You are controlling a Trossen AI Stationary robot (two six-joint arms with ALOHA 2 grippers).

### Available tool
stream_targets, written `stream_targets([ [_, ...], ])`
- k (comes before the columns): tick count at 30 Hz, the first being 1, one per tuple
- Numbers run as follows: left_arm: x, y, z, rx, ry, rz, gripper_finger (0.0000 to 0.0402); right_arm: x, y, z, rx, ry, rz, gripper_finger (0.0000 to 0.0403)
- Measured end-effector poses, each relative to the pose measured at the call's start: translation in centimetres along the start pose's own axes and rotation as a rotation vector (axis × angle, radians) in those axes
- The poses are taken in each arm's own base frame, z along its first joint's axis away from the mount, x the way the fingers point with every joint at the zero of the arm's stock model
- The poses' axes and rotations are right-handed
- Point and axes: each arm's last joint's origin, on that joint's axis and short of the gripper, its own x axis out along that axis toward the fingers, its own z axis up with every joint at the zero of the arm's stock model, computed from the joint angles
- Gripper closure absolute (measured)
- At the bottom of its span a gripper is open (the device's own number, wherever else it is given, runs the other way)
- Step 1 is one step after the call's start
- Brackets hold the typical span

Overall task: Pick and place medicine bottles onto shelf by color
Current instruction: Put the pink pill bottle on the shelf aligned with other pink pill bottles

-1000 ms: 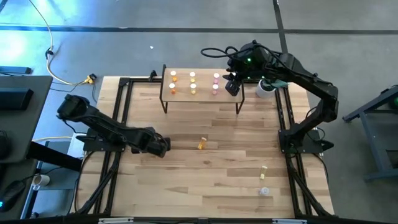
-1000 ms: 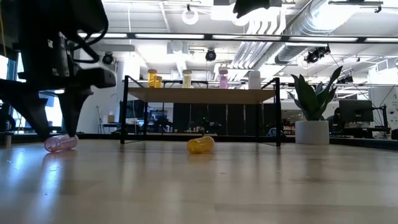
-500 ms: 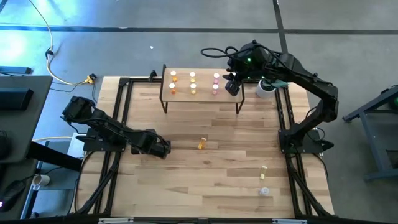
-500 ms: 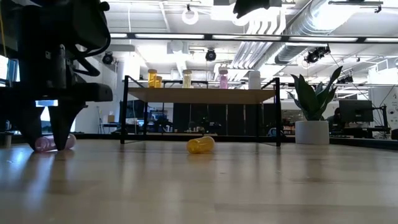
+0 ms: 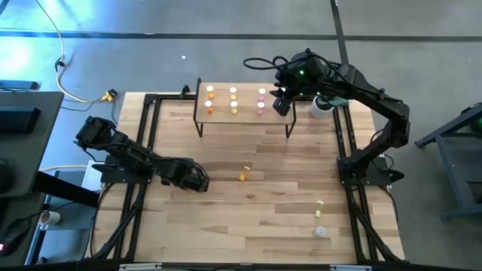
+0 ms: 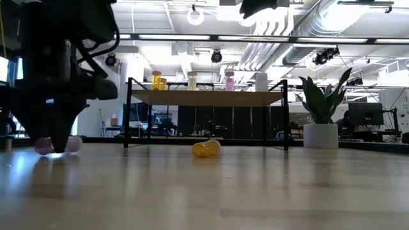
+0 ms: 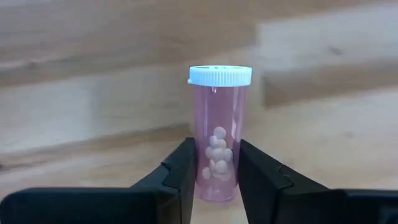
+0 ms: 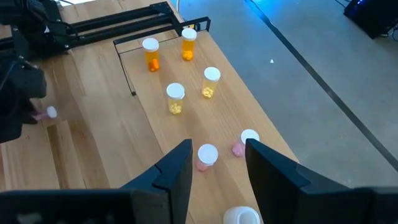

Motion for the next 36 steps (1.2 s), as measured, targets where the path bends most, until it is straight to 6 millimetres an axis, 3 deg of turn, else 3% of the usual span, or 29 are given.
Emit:
stream_targets([
  [8, -1.2, -1.8, 0.0, 0.171, 0.014, -0.095, 0.031, 0.0, 0.2, 0.0, 0.0, 0.0, 0.054, 0.0263],
  [14, -2.7, -3.8, 1.3, 0.334, -0.027, -0.187, 0.031, 0.0, 0.4, 0.0, 0.0, -0.001, 0.148, 0.0263],
  [28, -7.5, -9.5, 7.7, 0.631, -0.371, -0.553, 0.031, -0.1, 0.9, 0.0, 0.042, 0.002, 0.176, 0.0261],
  [36, -10.2, -11.1, 11.5, 0.771, -0.554, -0.697, 0.031, -0.2, 1.7, 0.0, 0.118, 0.008, 0.196, 0.0218],
])
